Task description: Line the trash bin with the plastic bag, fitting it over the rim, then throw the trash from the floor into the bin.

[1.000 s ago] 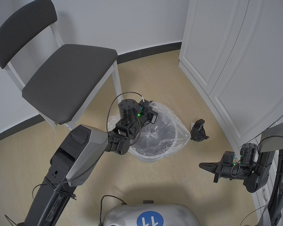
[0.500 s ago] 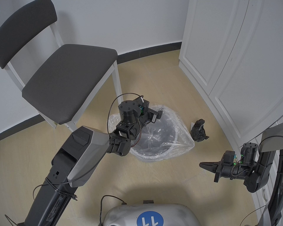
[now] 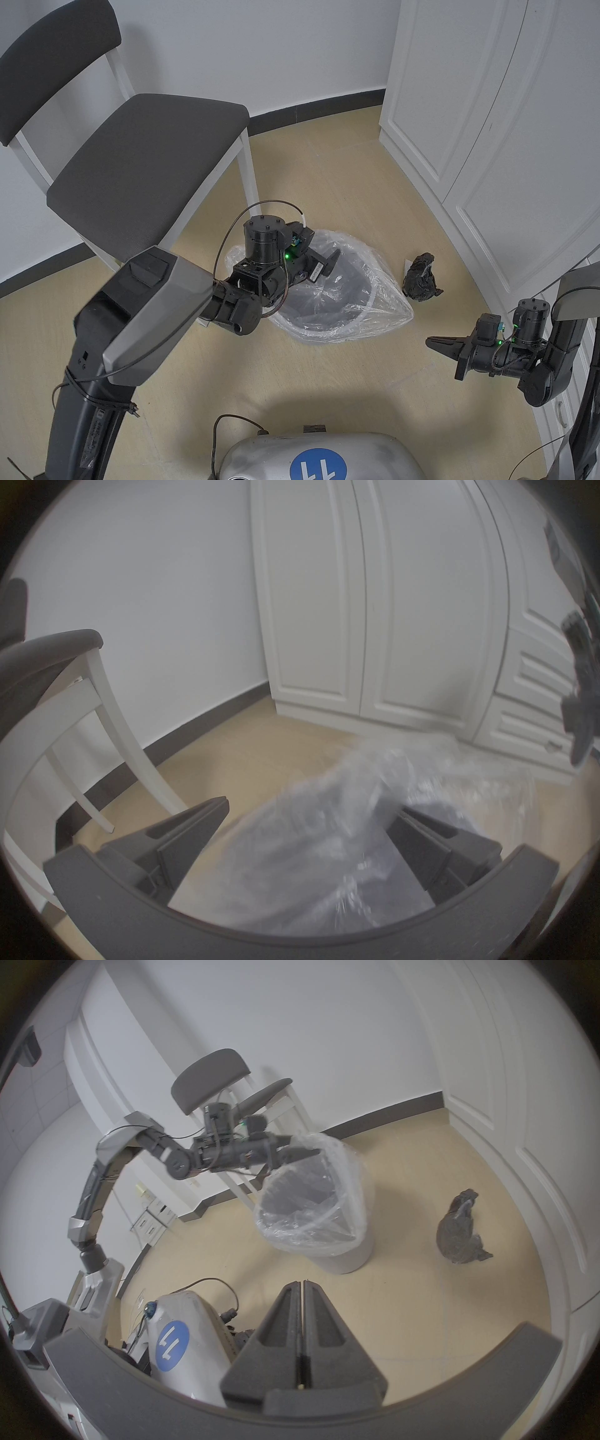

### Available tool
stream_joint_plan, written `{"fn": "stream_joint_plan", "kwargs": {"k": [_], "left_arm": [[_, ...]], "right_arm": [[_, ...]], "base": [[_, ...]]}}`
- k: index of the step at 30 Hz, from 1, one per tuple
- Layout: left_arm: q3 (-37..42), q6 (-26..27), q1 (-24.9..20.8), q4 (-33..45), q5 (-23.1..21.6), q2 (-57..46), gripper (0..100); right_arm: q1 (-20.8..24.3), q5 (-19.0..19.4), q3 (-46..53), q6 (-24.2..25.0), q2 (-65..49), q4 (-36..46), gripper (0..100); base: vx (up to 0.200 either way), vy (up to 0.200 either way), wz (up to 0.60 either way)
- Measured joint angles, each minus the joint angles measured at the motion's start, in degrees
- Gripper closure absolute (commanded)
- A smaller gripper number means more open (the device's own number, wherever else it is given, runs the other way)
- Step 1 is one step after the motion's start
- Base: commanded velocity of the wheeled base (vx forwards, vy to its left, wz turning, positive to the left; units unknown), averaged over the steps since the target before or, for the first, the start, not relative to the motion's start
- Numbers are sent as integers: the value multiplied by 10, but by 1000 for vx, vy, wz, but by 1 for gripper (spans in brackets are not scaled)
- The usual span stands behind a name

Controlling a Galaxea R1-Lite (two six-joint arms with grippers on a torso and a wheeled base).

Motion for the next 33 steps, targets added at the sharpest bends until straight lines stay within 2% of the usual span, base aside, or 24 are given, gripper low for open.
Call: {"fn": "stream_joint_plan", "kwargs": {"k": [3,6,10,12,16,24,30,33], "left_arm": [[56,19,0,14,14,-33,0],[96,31,-1,20,47,-68,0],[130,35,-2,18,78,-100,0],[149,35,-2,13,84,-115,0],[188,30,0,-5,88,-139,0],[284,9,5,-87,90,-171,0],[367,-21,12,-195,90,-178,0],[407,-36,17,-250,90,-177,0]], "right_arm": [[5,-57,-12,23,-6,0,100],[19,-125,-37,60,-13,0,100],[34,-150,-81,78,-22,1,100],[42,-158,-103,81,-32,27,100],[58,-193,-149,83,-56,139,100],[114,-309,-307,66,-97,431,100],[171,-380,-434,45,-105,555,100],[189,-403,-468,16,-103,583,100]], "base": [[0,0,0],[0,0,0],[0,0,0],[0,0,0],[0,0,0],[0,0,0],[0,0,0],[0,0,0]]}}
